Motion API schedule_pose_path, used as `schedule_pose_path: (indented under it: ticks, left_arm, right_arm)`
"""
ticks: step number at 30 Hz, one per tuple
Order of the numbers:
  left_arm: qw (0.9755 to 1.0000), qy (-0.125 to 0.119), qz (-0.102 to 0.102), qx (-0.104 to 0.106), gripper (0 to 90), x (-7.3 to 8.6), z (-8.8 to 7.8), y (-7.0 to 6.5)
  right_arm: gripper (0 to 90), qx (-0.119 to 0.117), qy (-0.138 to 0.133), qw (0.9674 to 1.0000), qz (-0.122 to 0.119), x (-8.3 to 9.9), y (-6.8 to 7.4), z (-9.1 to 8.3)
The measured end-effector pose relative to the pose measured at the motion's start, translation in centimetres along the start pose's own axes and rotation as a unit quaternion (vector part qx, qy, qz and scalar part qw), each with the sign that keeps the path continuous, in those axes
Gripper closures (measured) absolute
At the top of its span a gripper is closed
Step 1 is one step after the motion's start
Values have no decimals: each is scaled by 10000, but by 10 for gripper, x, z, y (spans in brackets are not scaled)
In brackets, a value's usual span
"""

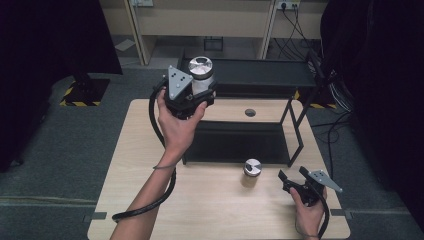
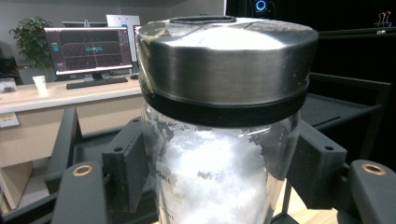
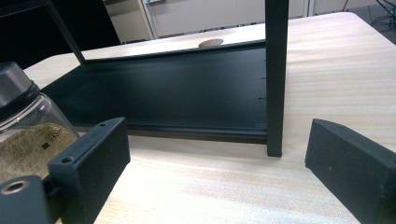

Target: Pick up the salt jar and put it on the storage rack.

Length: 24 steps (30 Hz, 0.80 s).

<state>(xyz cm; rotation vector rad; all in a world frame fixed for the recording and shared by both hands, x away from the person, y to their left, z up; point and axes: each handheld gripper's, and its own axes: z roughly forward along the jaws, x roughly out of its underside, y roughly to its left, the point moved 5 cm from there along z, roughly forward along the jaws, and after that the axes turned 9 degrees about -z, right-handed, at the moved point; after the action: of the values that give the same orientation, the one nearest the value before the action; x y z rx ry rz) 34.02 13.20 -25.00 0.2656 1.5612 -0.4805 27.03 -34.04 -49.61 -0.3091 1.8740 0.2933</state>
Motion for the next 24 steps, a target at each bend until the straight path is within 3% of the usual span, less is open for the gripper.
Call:
schedule_pose_path:
  ticks: [5,11,15,18,24]
  left_arm:
    - [10000,-4,44,-37,305,-10,6,-1]
    - [9998,109,77,-177,305,-24,26,0]
    - [9994,143,121,-288,306,-27,35,1]
    - [9993,164,25,-325,305,-29,42,5]
    - [9984,267,109,-478,305,-30,55,8]
  right_arm:
    - [66,10,0,10000,-30,0,1,0]
    - [67,1,-3,10000,-49,0,1,0]
    - [67,-11,-5,10000,-35,0,0,0]
    - [67,-18,-5,10000,-26,0,0,0]
    - [67,-24,2,10000,-37,0,0,0]
